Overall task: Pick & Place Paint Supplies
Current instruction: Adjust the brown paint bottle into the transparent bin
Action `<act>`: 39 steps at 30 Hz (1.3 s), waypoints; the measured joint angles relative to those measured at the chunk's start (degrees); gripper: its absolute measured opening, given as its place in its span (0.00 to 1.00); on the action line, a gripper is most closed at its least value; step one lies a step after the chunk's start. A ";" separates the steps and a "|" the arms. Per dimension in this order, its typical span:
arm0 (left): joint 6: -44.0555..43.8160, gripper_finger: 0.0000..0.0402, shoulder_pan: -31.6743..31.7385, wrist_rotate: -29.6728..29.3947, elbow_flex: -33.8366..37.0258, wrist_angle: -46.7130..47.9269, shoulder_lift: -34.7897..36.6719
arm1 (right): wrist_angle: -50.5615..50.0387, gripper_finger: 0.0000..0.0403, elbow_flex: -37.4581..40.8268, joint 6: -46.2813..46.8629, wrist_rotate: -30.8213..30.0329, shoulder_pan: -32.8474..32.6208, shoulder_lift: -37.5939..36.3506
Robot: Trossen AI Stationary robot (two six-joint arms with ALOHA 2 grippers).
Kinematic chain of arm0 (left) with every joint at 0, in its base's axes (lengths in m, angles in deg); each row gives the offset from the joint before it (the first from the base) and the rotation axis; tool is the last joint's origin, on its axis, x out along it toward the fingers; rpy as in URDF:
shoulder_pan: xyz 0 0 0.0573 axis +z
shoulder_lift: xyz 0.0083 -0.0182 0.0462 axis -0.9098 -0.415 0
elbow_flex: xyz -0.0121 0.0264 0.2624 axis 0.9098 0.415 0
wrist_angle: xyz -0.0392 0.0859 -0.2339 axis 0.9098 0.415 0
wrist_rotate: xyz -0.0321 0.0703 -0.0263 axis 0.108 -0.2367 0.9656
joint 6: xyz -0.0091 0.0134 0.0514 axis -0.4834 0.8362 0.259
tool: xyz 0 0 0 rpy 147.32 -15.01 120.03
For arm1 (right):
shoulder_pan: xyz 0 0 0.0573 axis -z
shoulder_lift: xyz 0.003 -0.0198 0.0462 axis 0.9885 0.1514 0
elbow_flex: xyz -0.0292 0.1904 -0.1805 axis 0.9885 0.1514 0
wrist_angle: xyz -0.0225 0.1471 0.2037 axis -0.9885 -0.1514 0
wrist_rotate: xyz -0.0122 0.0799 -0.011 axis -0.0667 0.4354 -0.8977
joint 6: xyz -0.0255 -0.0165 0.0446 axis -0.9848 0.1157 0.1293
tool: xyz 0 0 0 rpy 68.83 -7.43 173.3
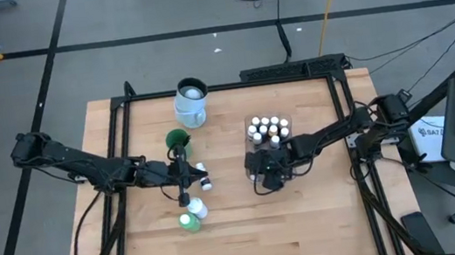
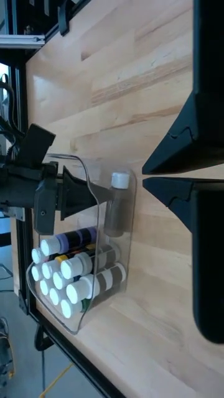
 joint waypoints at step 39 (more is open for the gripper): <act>1.54 0.06 -0.01 0.00 2.88 -1.82 -0.01 | -2.56 0.36 -4.11 -14.51 12.01 3.12 -0.97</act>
